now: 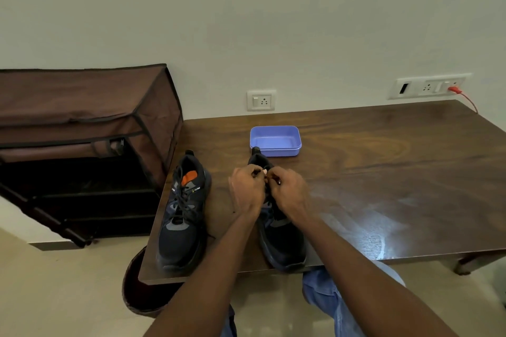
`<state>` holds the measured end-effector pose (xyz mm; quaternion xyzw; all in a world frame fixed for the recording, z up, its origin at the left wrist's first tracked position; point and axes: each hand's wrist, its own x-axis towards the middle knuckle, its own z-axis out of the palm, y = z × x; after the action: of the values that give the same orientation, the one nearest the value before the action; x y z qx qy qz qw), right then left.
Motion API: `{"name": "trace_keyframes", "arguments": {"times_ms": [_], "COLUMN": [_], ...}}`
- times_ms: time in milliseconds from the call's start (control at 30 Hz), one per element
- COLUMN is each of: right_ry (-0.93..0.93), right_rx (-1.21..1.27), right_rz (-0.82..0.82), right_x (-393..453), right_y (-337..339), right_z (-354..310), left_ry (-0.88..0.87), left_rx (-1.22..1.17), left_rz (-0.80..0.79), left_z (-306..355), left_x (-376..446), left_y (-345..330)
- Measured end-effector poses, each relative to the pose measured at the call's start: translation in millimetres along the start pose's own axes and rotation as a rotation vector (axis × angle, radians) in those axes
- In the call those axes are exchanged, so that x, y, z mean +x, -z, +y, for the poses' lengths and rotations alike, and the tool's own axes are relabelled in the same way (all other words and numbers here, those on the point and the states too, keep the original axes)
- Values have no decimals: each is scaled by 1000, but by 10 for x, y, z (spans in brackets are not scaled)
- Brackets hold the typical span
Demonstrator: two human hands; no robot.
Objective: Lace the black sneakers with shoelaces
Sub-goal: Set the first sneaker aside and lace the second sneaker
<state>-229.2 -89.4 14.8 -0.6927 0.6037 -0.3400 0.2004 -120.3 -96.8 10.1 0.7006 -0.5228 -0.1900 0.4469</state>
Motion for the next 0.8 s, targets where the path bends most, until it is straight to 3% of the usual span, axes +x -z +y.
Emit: {"name": "trace_keyframes", "arguments": {"times_ms": [167,300,367,467,533,633,800], "right_ry": [-111,-162,-178,-186,-161,-52,-76], "right_rx": [132,193,268,322,297,192,27], "right_rz": [42,48,45,20,31,123,-59], "right_x": [26,47,65,65,37,11,-34], "right_y": [40,37,46,64,56,32,78], "right_z": [10,14,14,24,24,11,38], "left_ry": [-266,-319,-189,194,364,430,438], "left_rx": [197,212,131,-99,-301,-434,-428], "left_rz": [-418,-493,-520,-626,-598,-492,-489], "left_z": [-91,-73,22,72,104,122,96], "left_x": [249,367,347,259,195,167,170], "left_y": [87,186,231,251,232,207,212]}}
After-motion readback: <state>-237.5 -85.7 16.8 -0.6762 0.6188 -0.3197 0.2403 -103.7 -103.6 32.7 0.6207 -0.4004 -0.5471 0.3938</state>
